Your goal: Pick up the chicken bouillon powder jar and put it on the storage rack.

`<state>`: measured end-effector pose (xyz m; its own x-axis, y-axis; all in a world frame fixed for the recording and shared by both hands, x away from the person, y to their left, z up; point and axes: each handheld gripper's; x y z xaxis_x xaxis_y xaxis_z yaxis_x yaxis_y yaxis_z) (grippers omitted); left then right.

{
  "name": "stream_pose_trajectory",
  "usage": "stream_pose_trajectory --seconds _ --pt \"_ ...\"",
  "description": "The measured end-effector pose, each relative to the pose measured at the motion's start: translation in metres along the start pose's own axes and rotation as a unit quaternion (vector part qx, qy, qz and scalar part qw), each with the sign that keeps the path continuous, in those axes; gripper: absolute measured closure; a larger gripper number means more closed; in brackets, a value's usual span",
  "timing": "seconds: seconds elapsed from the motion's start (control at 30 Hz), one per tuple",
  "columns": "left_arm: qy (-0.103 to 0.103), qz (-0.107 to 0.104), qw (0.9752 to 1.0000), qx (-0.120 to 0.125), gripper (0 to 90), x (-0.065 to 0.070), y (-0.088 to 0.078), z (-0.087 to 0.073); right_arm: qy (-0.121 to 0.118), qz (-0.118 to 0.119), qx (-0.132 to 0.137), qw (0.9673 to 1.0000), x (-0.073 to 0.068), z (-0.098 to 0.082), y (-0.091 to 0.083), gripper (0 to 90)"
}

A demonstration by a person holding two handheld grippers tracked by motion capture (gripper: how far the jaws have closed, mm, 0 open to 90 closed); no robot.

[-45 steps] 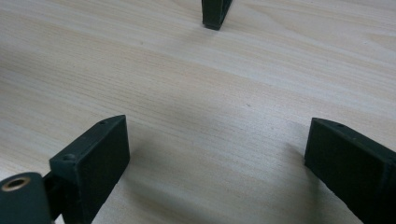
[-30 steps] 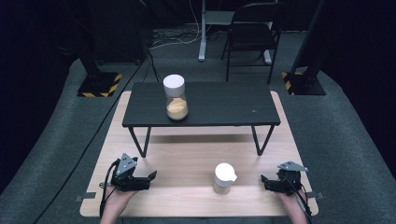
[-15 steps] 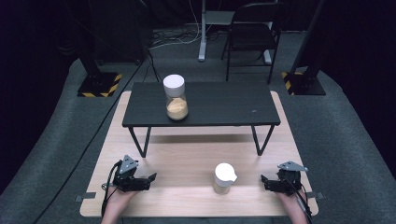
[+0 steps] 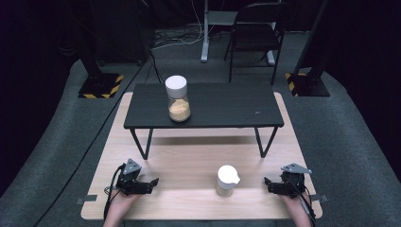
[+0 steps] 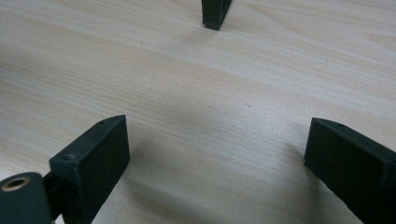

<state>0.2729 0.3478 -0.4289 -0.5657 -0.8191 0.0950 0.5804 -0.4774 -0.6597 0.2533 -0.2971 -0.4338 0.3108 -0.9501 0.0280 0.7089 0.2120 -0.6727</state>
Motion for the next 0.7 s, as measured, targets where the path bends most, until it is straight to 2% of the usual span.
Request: stream_pose_trajectory --seconds 0.2,0.5,0.67,0.7 --pt "-0.006 0.001 0.9999 -0.012 7.8 0.0 0.005 0.001 0.0 0.0 0.0 1.0 0.0 0.0 0.0 5.6" --pt "0.0 0.006 0.9998 -0.018 7.7 0.003 0.008 0.002 0.0 0.0 0.0 1.0 0.0 0.0 0.0 5.6" --pt "0.01 0.02 0.9996 -0.02 7.9 0.008 0.01 0.002 0.0 0.0 0.0 1.0 0.0 0.0 0.0 5.6" --pt "0.018 0.028 0.9992 -0.022 7.9 0.011 0.01 0.002 0.0 0.0 0.0 1.0 0.0 0.0 0.0 5.6"
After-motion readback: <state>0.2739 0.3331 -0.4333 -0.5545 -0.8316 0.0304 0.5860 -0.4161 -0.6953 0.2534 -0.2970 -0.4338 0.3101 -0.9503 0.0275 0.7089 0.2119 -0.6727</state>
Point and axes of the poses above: each handheld gripper's, and its own axes: y roughly forward along the jaws, z roughly out of its top, x roughly to its right, and after that the axes turned 2 degrees about -z, right-handed
